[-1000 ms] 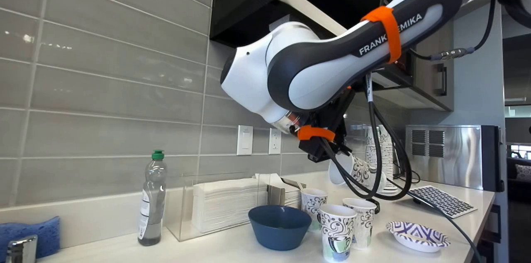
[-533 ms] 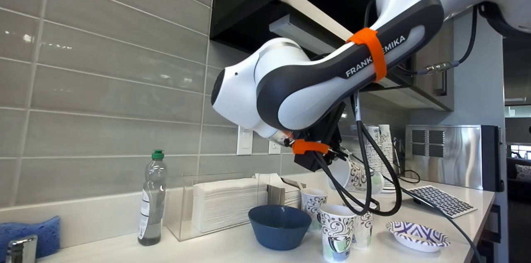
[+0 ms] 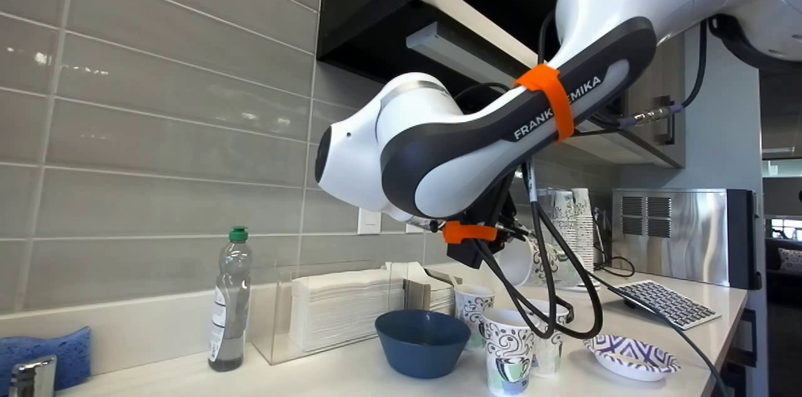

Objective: Pick up the coffee up and pour the beans into the two coffee cups

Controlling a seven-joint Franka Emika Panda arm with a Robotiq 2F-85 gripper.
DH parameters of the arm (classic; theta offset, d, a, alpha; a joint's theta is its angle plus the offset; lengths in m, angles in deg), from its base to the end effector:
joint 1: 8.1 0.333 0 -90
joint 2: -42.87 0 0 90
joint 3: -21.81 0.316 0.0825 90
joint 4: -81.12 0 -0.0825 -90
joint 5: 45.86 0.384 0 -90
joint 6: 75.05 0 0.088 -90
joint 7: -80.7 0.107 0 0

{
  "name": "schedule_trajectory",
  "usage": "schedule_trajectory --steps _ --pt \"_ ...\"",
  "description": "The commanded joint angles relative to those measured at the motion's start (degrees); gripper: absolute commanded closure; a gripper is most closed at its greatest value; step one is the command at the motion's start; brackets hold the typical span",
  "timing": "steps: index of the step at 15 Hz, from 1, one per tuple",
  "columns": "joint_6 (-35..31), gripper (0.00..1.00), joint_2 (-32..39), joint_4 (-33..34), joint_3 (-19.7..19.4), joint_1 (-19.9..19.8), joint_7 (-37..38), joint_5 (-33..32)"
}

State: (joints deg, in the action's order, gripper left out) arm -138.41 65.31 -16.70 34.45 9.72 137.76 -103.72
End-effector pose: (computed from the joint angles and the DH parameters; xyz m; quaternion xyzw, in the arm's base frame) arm 0.5460 0.1720 0.3888 0.7754 -0.1586 0.0088 0.6112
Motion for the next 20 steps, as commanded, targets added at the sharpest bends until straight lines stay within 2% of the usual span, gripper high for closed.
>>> schedule_trajectory --steps 1,10,20 --pt "2.64 0.99 1.02 1.51 -0.64 1.41 -2.24 -2.39" --pt "4.83 0.99 2.9 1.86 -0.4 2.51 -5.59 -7.24" --pt "5.93 0.99 4.74 1.35 -0.4 2.93 -6.93 -8.94"
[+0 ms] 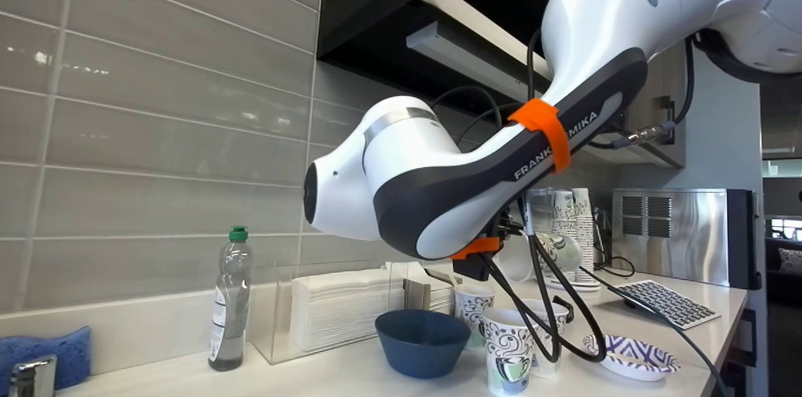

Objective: Pick up the coffee up and pour the beans into the two coffee cups

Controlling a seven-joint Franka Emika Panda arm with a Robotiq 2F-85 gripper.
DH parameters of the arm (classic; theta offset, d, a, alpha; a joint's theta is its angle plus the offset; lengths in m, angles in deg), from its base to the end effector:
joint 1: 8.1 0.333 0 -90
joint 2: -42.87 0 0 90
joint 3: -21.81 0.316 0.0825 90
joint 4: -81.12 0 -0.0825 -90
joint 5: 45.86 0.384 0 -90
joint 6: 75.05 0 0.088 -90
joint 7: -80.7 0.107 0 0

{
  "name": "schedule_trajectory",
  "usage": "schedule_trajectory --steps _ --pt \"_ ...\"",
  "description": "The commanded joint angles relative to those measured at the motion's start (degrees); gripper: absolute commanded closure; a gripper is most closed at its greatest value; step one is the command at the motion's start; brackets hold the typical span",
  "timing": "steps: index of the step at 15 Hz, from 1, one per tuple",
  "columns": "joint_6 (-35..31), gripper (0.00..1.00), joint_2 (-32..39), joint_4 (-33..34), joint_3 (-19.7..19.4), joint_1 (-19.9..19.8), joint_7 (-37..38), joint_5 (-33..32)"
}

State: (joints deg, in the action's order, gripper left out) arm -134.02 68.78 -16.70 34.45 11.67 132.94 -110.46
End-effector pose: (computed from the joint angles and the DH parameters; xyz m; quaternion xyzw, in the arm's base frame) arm 0.5464 0.1811 0.3697 0.7340 -0.1044 -0.0024 0.6710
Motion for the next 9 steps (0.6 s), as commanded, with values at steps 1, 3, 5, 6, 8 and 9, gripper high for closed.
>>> schedule_trajectory --steps 1,3,5,6,8,9 --pt "1.77 0.99 1.53 1.54 -0.45 1.09 -2.34 -2.53" --pt "2.24 0.99 1.96 1.55 -0.49 1.29 -2.84 -3.26" --pt "2.6 0.99 2.24 1.54 -0.47 1.45 -3.33 -3.91" --pt "3.03 0.99 2.41 1.52 -0.51 1.59 -3.63 -4.33" --pt "3.65 0.99 2.73 1.58 -0.46 1.75 -3.93 -4.53" --pt "3.88 0.99 2.86 1.57 -0.44 1.83 -4.07 -4.59"
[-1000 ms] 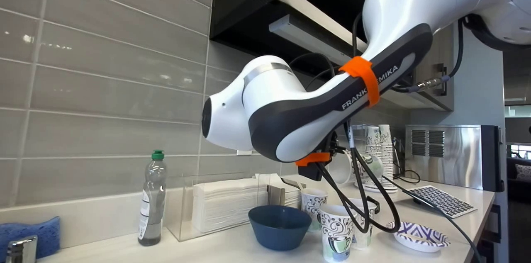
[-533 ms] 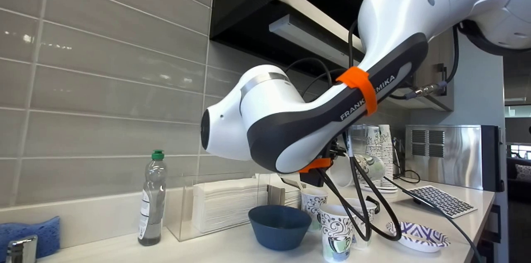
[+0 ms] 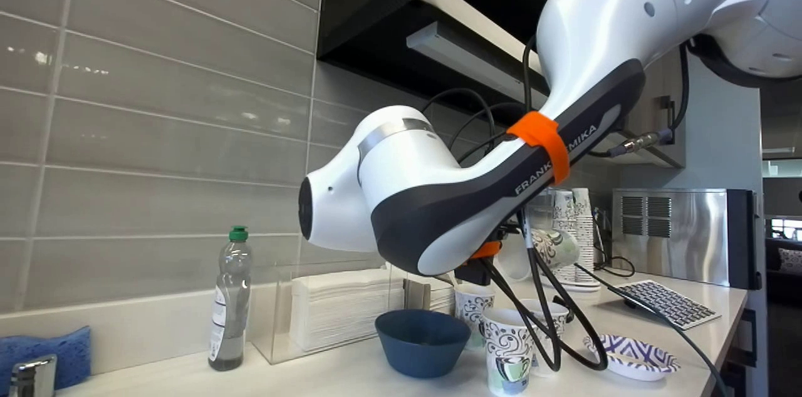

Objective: Pick up the coffee up and pour the beans into the two coffee cups

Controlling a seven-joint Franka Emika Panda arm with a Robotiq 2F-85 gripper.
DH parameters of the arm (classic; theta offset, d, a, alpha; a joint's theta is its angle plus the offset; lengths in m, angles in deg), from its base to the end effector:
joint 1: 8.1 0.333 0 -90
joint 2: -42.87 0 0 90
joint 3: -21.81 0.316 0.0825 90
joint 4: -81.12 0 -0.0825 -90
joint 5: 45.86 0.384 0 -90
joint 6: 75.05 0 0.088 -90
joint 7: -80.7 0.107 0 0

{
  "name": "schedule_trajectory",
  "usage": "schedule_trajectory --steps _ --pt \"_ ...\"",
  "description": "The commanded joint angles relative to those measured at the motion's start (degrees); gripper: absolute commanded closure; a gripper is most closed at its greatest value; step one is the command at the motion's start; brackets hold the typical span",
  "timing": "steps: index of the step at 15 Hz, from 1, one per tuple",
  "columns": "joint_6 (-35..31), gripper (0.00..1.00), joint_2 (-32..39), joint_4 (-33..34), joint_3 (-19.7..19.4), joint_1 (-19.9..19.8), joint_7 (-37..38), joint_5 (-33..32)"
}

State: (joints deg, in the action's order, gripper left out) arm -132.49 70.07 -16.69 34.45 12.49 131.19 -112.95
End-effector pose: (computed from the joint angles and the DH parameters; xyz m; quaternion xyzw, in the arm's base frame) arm 0.5462 0.1861 0.3629 0.7175 -0.0851 -0.0050 0.6914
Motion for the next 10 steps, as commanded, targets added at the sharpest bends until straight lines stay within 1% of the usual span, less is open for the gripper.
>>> schedule_trajectory --steps 1,10 --pt "2.62 0.99 1.71 1.57 -0.42 1.09 -2.49 -2.15" --pt "4.72 0.99 3.6 2.9 -0.48 1.73 -3.16 -3.42"
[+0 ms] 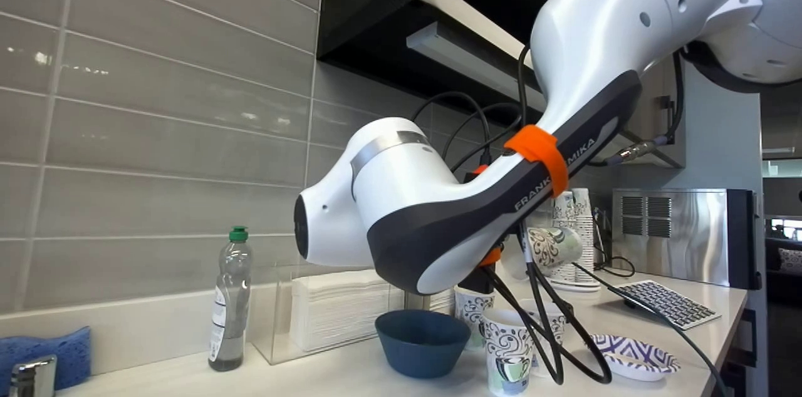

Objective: Pick up the coffee up and pour the beans into the two coffee cups

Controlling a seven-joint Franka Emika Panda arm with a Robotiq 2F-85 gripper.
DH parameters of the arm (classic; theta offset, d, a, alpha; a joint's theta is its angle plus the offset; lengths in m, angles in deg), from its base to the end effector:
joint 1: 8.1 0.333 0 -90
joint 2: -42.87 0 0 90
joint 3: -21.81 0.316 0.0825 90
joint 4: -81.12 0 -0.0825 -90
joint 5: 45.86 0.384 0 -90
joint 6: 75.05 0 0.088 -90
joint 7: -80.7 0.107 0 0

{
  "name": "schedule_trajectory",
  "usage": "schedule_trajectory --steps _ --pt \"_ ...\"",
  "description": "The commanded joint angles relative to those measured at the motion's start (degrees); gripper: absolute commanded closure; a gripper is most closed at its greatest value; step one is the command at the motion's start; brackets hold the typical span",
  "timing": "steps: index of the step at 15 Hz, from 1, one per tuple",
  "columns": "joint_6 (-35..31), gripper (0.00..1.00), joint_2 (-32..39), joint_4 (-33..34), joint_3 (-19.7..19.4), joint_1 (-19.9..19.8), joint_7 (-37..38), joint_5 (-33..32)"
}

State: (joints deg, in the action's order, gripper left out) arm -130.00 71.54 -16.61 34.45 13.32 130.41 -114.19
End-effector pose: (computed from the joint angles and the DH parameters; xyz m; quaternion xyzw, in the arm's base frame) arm 0.5426 0.1906 0.3539 0.6992 -0.0762 -0.0151 0.7107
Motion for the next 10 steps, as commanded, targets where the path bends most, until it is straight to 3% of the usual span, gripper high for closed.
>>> schedule_trajectory --steps 1,10 --pt "2.52 0.99 2.5 3.12 -0.59 0.99 -2.73 -2.71" --pt "2.66 0.99 4.67 5.4 -0.55 0.92 -4.49 -4.23"
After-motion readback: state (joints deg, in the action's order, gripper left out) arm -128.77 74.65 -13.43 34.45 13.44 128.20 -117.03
